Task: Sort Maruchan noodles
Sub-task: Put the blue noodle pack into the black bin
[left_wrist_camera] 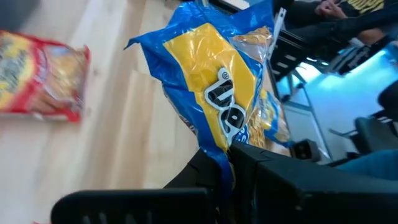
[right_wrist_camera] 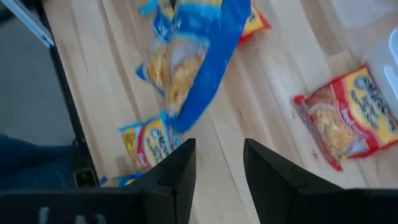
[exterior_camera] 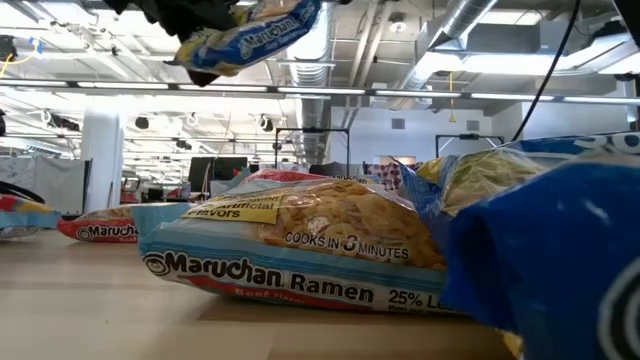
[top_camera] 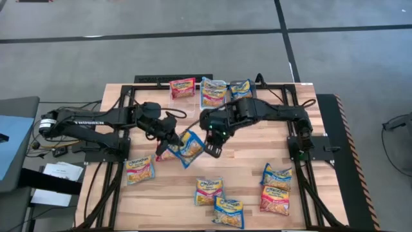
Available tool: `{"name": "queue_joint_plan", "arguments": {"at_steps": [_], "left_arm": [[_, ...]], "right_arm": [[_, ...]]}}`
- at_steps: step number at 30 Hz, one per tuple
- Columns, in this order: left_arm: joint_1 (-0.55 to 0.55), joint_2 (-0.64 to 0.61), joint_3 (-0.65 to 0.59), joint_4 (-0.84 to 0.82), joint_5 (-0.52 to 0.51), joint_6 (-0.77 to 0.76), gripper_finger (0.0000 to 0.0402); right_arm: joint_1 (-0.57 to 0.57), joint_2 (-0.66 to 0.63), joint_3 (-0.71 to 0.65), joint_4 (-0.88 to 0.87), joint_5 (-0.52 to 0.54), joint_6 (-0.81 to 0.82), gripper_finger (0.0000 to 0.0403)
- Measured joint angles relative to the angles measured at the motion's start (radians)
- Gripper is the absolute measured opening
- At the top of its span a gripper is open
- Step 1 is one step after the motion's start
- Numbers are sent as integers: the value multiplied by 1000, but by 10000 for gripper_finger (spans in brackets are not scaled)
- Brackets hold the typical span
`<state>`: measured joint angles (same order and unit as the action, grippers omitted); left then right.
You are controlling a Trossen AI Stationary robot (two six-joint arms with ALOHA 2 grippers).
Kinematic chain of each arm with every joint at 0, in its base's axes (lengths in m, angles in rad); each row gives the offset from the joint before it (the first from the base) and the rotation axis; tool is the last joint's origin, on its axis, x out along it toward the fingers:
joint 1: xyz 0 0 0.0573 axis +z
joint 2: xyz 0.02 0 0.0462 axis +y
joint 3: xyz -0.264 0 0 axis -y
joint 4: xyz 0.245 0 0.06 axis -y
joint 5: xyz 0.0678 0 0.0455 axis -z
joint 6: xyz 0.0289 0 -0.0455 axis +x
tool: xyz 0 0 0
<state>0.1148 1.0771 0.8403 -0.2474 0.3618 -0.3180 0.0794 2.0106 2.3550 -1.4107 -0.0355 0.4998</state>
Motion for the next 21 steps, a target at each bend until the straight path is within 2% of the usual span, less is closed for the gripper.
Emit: {"name": "queue_joint_plan", "arguments": {"at_steps": [8,16,21], "left_arm": [[41,0,28,-17,-53,91,0],[58,0,28,-19,-59,101,0],[58,0,28,-17,-78,117,0]], "right_arm": [[-90,0,0,172,-182,-65,157],[-164,0,0,182,-176,-151,162],[-184,8,-2,190,-176,-187,196]]}}
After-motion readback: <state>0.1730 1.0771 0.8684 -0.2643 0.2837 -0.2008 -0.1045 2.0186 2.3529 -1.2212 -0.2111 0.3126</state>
